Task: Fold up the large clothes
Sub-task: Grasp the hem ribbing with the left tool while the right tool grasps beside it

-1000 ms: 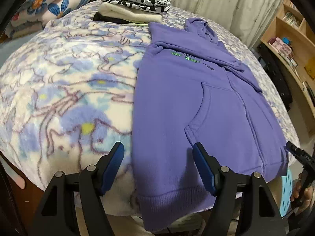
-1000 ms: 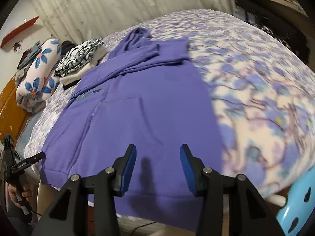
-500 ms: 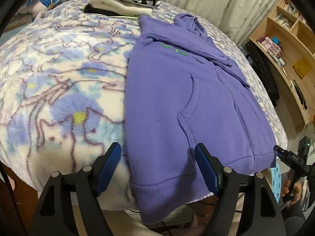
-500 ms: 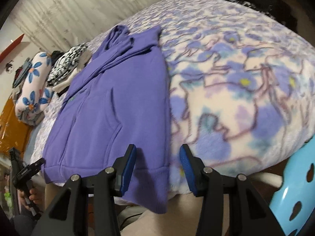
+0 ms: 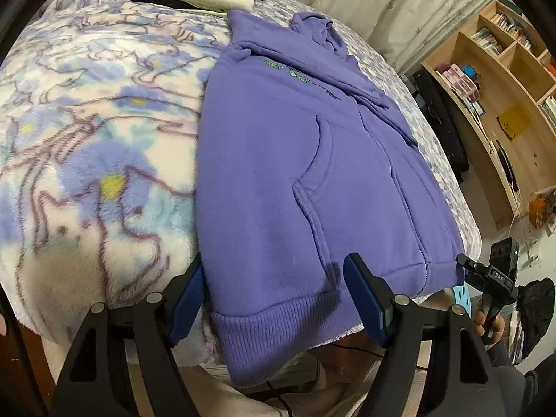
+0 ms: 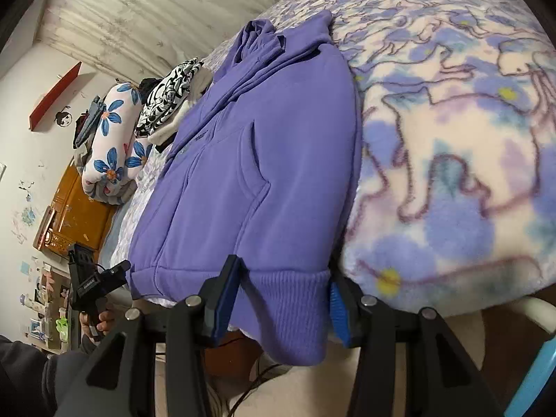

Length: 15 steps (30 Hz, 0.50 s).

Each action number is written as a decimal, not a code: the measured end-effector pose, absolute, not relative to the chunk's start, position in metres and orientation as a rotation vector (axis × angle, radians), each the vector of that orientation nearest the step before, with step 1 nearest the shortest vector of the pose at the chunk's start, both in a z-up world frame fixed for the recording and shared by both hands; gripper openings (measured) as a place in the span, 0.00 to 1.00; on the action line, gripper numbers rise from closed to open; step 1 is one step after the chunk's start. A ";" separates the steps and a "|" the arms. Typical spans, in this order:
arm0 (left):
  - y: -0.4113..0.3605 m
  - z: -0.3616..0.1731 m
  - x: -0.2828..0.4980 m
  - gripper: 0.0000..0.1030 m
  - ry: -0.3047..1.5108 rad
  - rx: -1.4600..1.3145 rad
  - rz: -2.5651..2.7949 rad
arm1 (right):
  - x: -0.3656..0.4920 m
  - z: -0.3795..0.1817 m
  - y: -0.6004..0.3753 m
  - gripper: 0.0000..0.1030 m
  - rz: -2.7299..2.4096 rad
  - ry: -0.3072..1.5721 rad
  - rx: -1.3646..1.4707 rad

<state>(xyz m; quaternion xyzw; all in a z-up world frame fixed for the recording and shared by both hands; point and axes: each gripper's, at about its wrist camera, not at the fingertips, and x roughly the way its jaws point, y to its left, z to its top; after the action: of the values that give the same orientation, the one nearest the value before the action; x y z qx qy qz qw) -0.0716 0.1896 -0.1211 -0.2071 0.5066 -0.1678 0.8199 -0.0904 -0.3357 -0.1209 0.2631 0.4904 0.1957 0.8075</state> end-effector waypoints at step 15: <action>0.164 -0.067 -0.045 0.14 0.962 -0.466 -0.390 | -0.072 -0.063 -0.307 0.21 0.557 0.853 0.542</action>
<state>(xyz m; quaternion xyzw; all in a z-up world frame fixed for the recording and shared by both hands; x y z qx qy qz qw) -0.0450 0.1639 -0.0669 -0.2204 0.4554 -0.1847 0.8425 -0.0725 -0.3066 -0.0631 0.2562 0.4033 0.2633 0.8381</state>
